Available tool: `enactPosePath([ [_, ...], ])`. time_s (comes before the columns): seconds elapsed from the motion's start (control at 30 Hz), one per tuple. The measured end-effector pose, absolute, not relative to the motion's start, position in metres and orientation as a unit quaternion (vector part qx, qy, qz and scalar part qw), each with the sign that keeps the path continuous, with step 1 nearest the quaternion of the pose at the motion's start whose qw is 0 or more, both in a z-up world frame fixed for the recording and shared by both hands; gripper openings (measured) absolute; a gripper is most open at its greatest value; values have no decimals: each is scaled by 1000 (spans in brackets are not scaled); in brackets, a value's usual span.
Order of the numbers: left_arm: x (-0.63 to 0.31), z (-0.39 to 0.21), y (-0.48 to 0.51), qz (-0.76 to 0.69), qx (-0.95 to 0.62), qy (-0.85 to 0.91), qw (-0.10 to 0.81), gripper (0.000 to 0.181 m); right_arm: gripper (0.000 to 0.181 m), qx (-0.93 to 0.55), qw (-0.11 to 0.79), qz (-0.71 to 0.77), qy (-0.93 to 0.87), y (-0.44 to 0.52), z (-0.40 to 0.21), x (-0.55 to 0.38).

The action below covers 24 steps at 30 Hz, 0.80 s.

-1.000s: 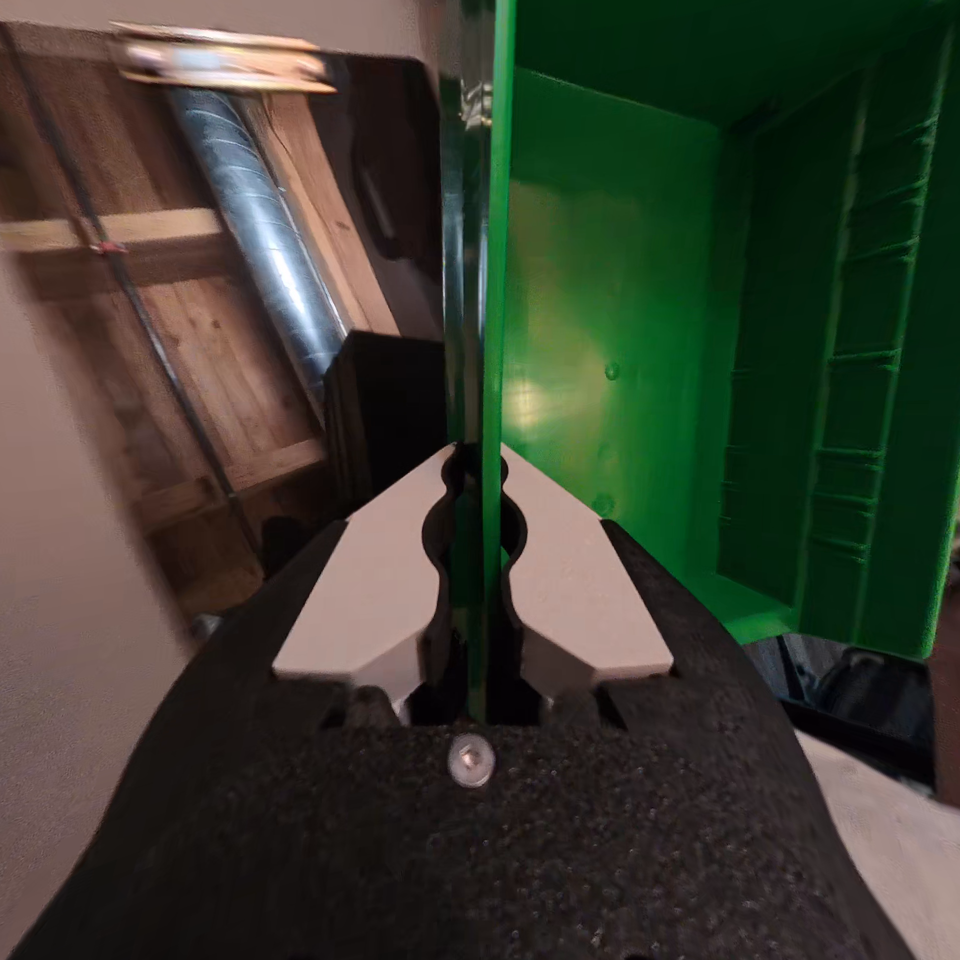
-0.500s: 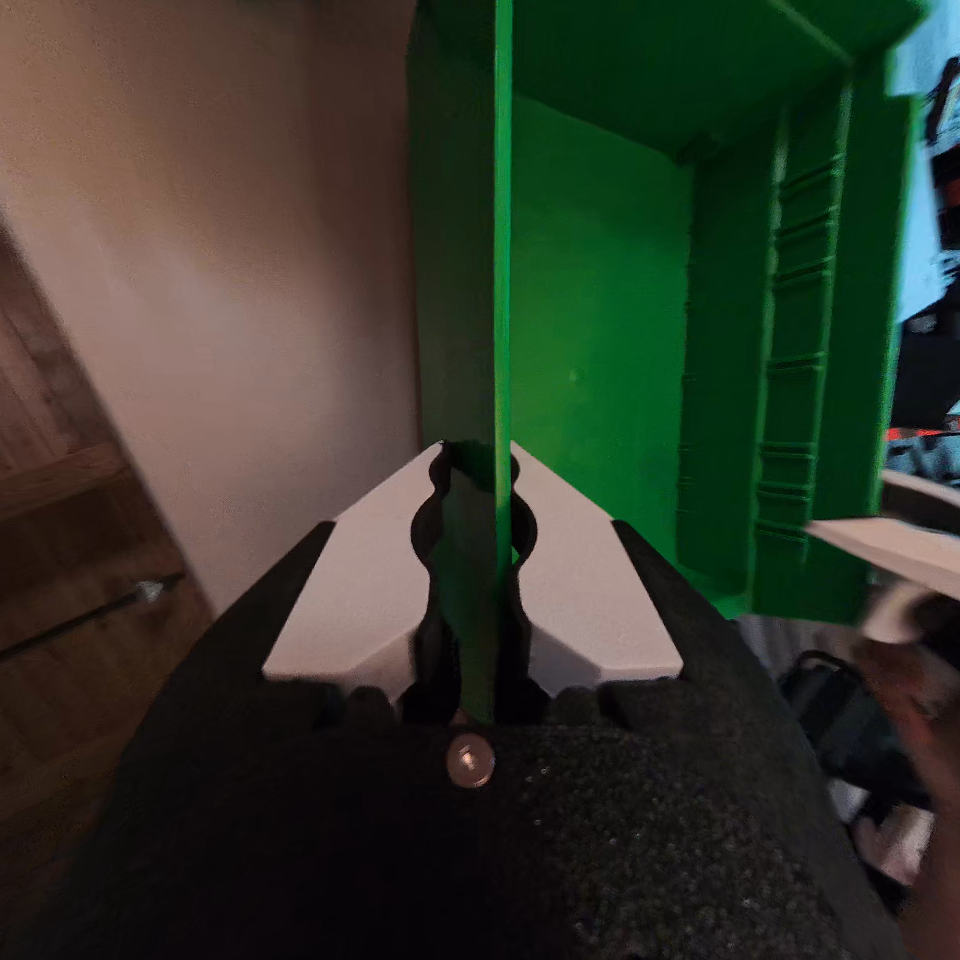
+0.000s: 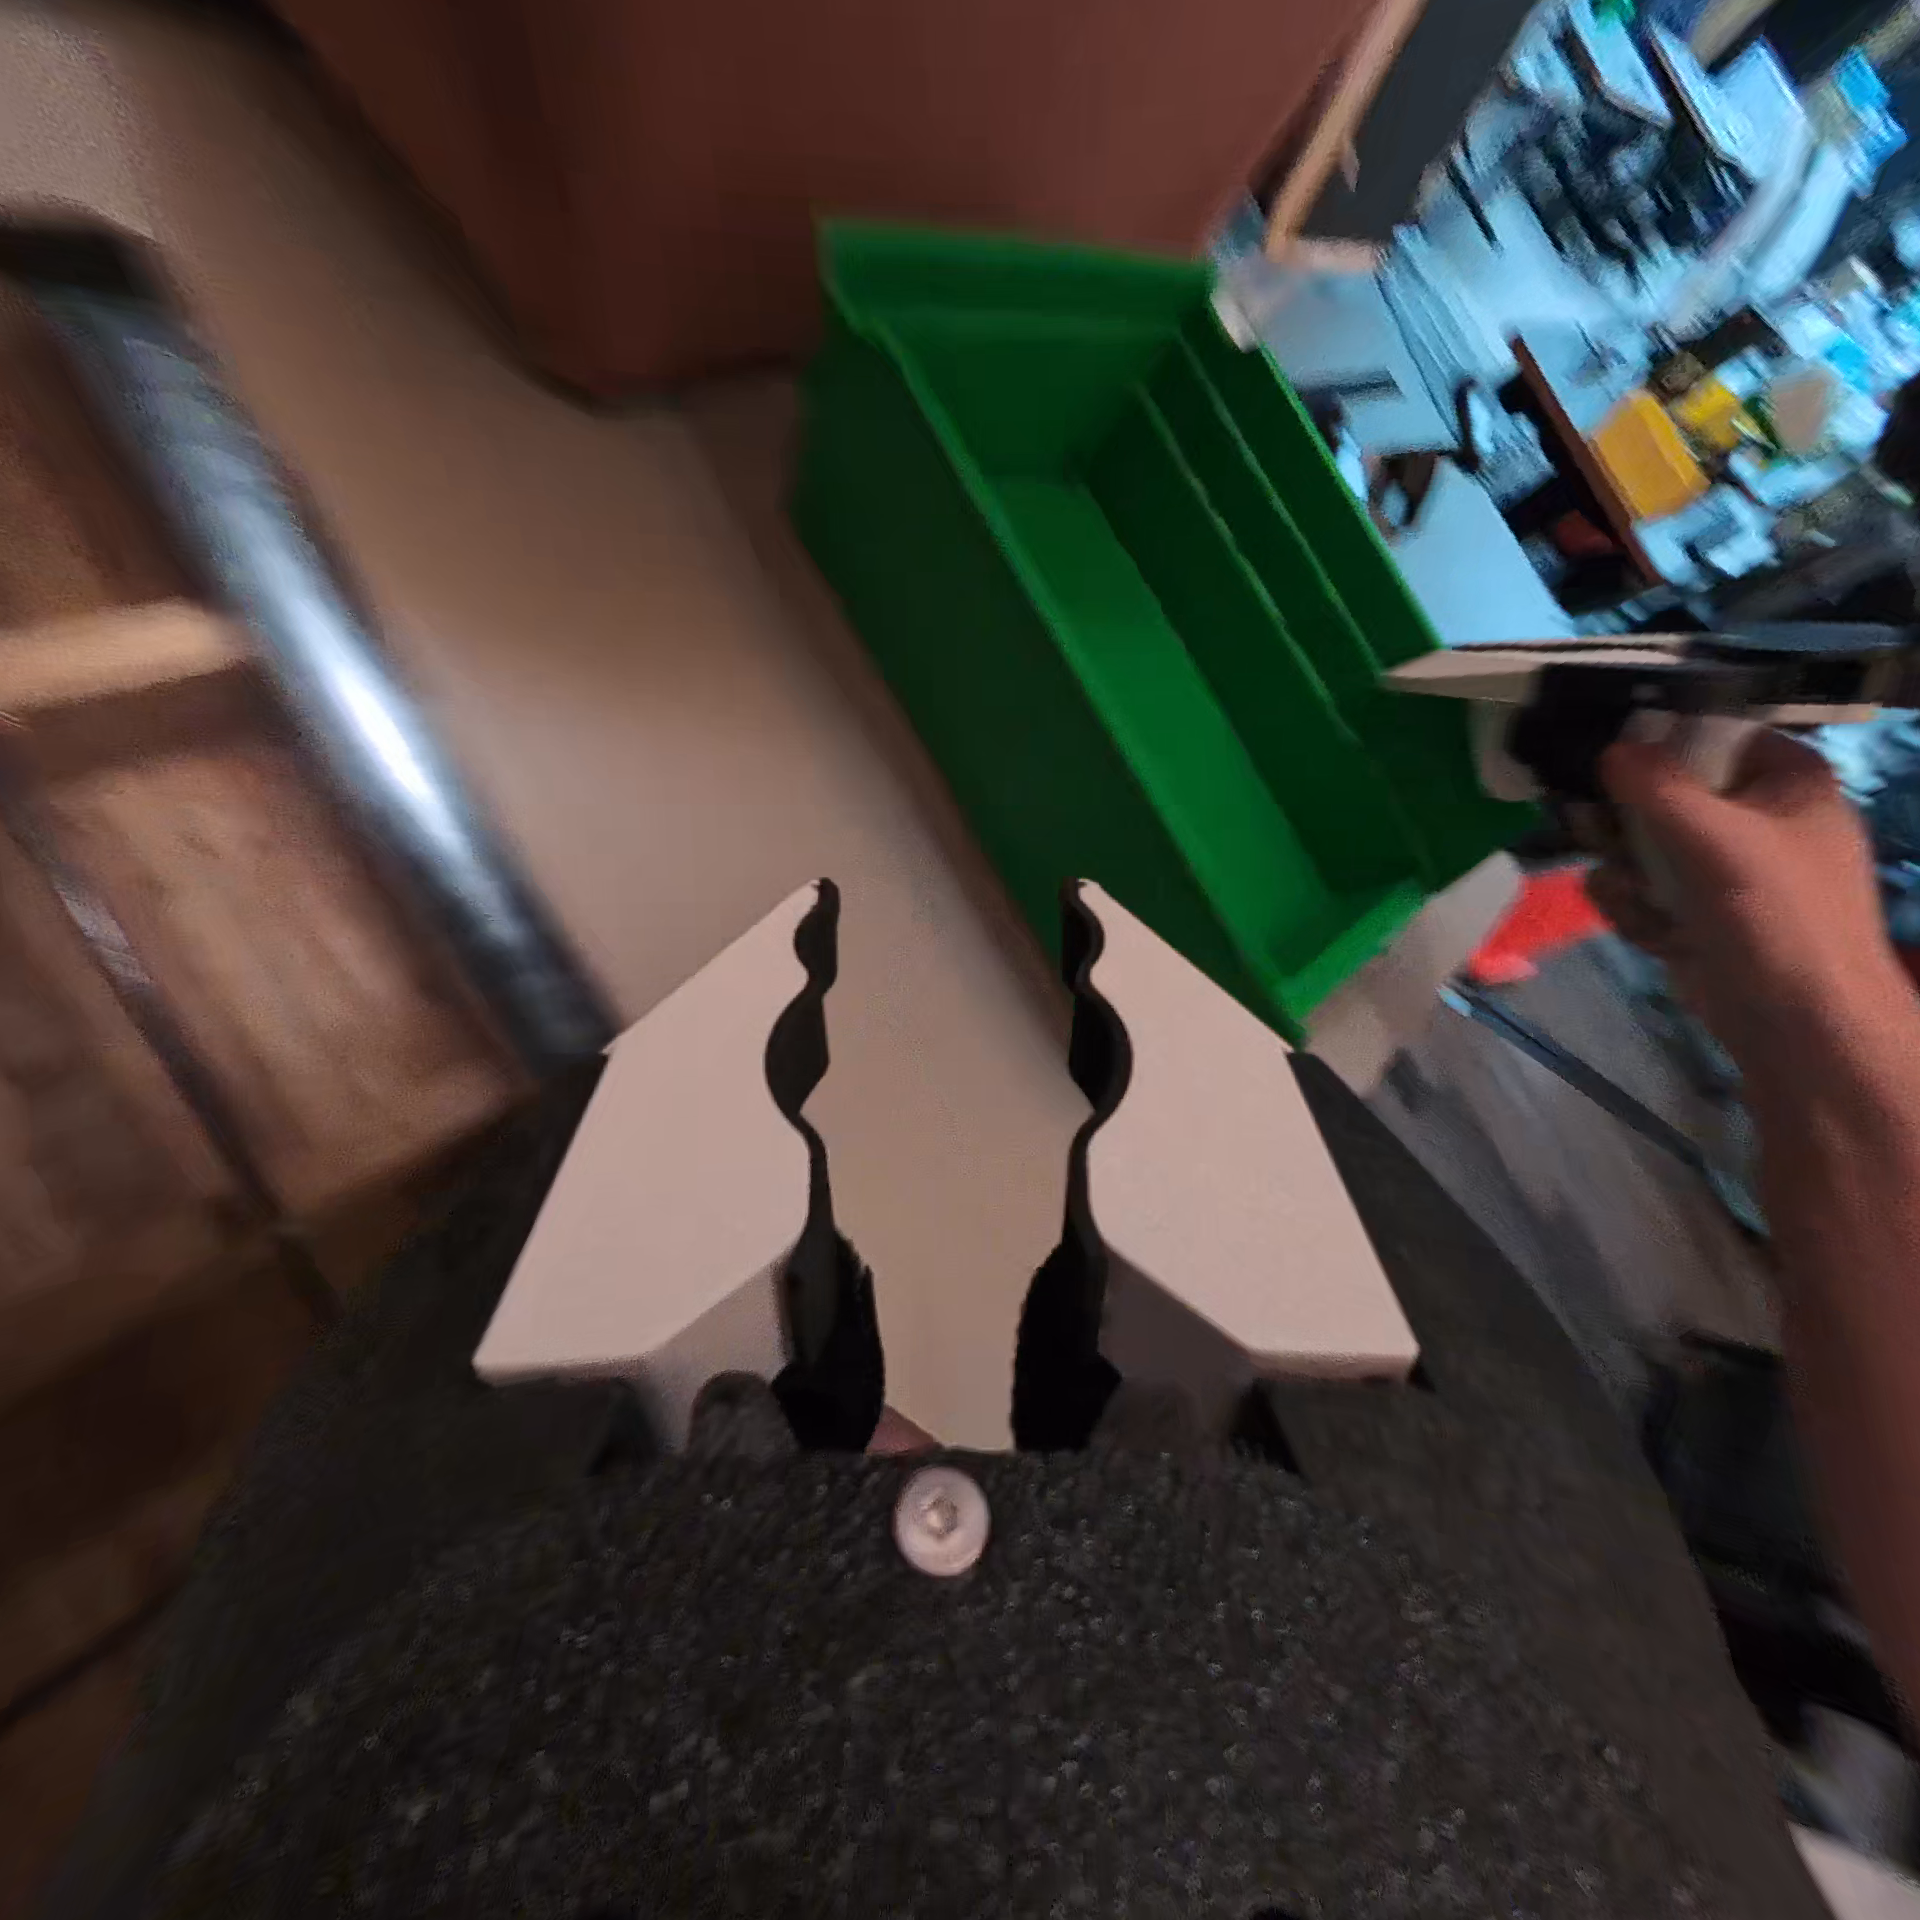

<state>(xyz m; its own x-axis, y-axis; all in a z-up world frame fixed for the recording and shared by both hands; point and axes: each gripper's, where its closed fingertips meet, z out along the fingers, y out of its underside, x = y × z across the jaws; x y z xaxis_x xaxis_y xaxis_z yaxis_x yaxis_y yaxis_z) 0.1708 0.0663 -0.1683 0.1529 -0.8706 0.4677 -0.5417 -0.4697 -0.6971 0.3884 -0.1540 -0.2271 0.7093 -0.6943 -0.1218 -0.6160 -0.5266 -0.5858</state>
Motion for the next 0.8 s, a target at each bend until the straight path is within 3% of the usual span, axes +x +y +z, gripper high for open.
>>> enactPosePath([
  [0.1, 37, -133, 193, -346, -764, 409, 359, 44, 27, -832, 355, -136, 405, -156, -179, 387],
  [0.2, -157, -119, 324, -167, -814, 276, 483, 44, 29, -790, 466, -158, 364, -110, -116, 344],
  [0.27, -273, -132, 379, -87, -833, 215, 503, 45, 35, -777, 555, -127, 270, -48, -90, 289],
  [0.33, -350, -168, 414, -48, -865, 183, 465, 59, 43, -767, 604, -73, 203, 17, -87, 229],
  [0.47, -377, -222, 453, -127, -875, 207, 419, 60, 71, -782, 601, 109, 124, 132, -125, 107],
  [0.6, -350, -238, 465, -201, -839, 300, 407, 39, 61, -774, 596, 200, 76, 194, -138, 21],
  [0.67, -341, -238, 467, -231, -825, 329, 398, 9, 61, -755, 621, 201, 63, 210, -129, -3],
  [0.8, -350, -238, 495, -243, -814, 335, 407, 6, 66, -769, 629, 86, 71, 216, -137, -10],
])
